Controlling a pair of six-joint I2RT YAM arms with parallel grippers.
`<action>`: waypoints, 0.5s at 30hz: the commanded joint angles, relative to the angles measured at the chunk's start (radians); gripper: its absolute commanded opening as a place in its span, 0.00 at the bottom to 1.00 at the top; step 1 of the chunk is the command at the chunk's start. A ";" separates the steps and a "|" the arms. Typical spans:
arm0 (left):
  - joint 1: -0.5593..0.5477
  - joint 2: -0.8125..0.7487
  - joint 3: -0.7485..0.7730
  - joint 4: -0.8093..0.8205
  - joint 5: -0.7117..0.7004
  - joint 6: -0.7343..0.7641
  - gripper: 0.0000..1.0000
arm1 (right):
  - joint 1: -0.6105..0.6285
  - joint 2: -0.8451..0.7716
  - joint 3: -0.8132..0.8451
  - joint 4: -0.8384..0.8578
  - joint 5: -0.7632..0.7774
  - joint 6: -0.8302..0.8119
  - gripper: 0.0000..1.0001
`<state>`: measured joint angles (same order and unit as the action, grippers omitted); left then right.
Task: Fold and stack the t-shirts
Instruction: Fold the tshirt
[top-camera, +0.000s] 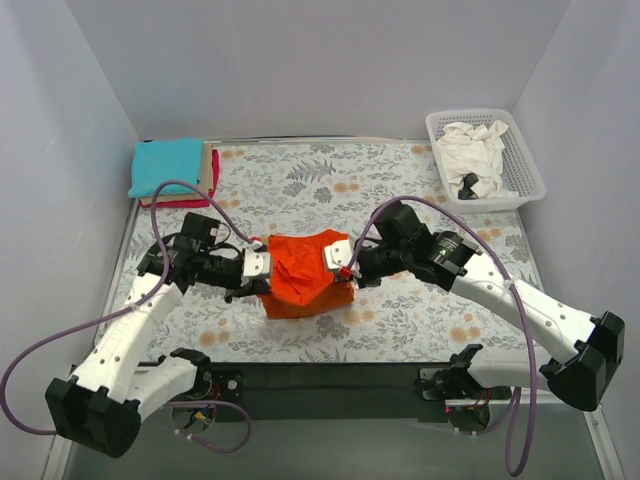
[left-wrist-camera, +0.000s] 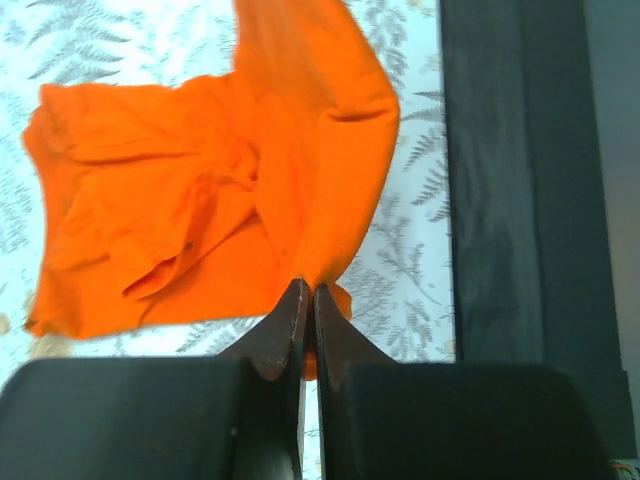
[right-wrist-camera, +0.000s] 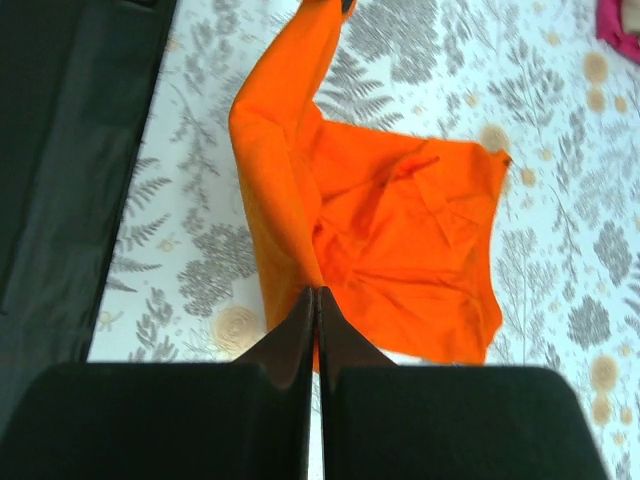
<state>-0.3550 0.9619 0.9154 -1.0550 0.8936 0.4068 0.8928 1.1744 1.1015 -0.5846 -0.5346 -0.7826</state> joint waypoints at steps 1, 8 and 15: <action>0.114 0.107 0.109 -0.025 0.059 0.038 0.00 | -0.064 0.040 0.052 -0.008 0.004 -0.036 0.01; 0.223 0.380 0.253 0.058 0.097 0.052 0.00 | -0.161 0.178 0.112 0.003 -0.021 -0.130 0.01; 0.231 0.604 0.372 0.218 0.067 -0.066 0.00 | -0.291 0.385 0.251 0.026 -0.048 -0.181 0.01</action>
<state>-0.1322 1.5356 1.2331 -0.9524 0.9535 0.4004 0.6407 1.5017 1.2629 -0.5751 -0.5514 -0.9199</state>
